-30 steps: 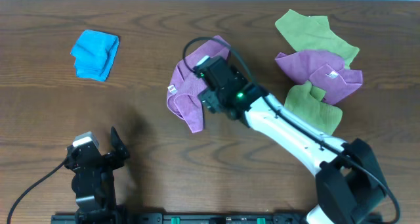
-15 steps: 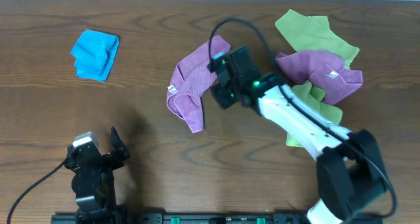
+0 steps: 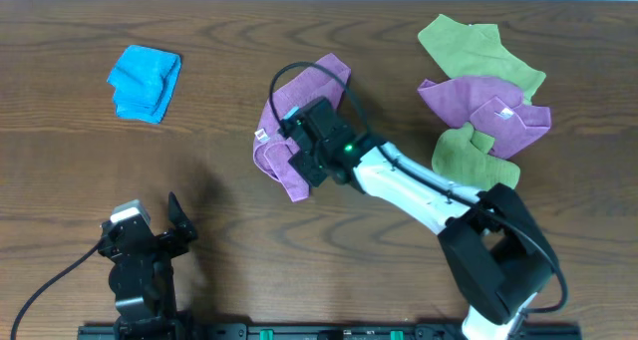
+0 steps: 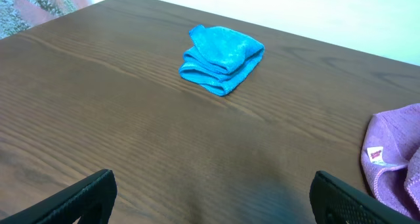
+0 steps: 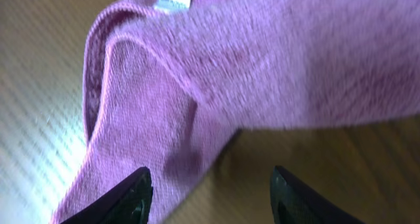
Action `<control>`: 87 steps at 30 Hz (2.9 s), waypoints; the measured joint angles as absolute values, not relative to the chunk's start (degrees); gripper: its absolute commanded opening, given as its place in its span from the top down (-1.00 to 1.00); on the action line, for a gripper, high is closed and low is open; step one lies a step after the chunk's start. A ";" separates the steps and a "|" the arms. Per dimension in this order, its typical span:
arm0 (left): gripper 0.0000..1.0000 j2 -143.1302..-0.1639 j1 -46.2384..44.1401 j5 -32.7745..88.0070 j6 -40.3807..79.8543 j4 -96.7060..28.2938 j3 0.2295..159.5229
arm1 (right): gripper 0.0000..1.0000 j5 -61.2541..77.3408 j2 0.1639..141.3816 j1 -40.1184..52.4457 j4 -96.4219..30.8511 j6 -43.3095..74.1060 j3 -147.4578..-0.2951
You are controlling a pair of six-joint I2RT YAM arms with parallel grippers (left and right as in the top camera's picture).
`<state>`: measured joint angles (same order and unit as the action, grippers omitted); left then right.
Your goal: Fold the cloth
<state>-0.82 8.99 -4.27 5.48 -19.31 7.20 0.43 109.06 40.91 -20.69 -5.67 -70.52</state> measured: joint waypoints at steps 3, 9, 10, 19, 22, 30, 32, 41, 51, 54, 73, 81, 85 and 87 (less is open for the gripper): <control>-0.91 -0.82 8.99 -4.27 5.48 -19.31 7.20 | -0.16 -2.15 109.97 41.54 -18.33 -5.69 -70.52; -0.91 -0.82 8.99 -4.27 5.48 -19.31 7.20 | -0.12 -4.62 110.91 41.54 -15.53 -5.67 -70.52; -0.90 -0.82 8.99 -4.27 5.48 -19.31 7.20 | -0.10 -4.99 111.09 41.54 -14.96 -5.63 -70.52; -0.91 -0.82 8.99 -4.27 5.48 -19.31 7.20 | 0.01 -8.01 112.71 41.54 -11.51 -4.95 -70.52; -0.91 -0.82 8.99 -4.27 5.48 -19.31 7.20 | 0.05 -10.48 113.23 41.52 -10.66 -4.45 -70.52; -0.91 -0.82 8.99 -4.27 5.48 -19.29 7.20 | 0.05 -18.74 113.30 41.47 -10.33 -3.44 -70.54; -0.91 -0.82 8.99 -4.27 5.48 -19.31 7.20 | 0.09 -20.29 113.30 41.47 -11.27 -3.40 -70.67; -0.91 -0.82 8.99 -4.25 5.48 -19.31 7.20 | 0.97 -21.96 113.32 41.47 -12.97 -2.92 -71.18; -0.91 -0.82 8.99 -4.27 5.48 -19.29 7.20 | 0.97 -21.93 113.86 41.47 -22.13 -2.96 -77.41; -0.91 -0.82 8.99 -4.27 5.48 -19.29 7.20 | 0.97 -25.32 113.97 41.47 -27.07 -3.81 -83.90; -0.91 -0.82 8.99 -4.25 5.48 -19.31 7.20 | -0.55 -34.48 113.97 42.44 -47.70 -7.44 -100.31; -0.91 -0.82 8.99 -4.27 5.48 -19.31 7.20 | -0.24 -18.35 113.97 34.20 -50.30 -0.30 -99.22; -0.91 -0.82 8.99 -4.27 5.48 -19.31 7.20 | -0.26 -11.97 113.97 30.33 -48.97 0.93 -95.98; -0.91 -0.82 8.99 -4.27 5.48 -19.31 7.20 | -0.35 -8.32 113.97 29.23 -46.81 0.84 -93.67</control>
<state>-0.82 8.99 -4.27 5.48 -19.31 7.20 -8.32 113.97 29.23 -46.81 0.84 -93.67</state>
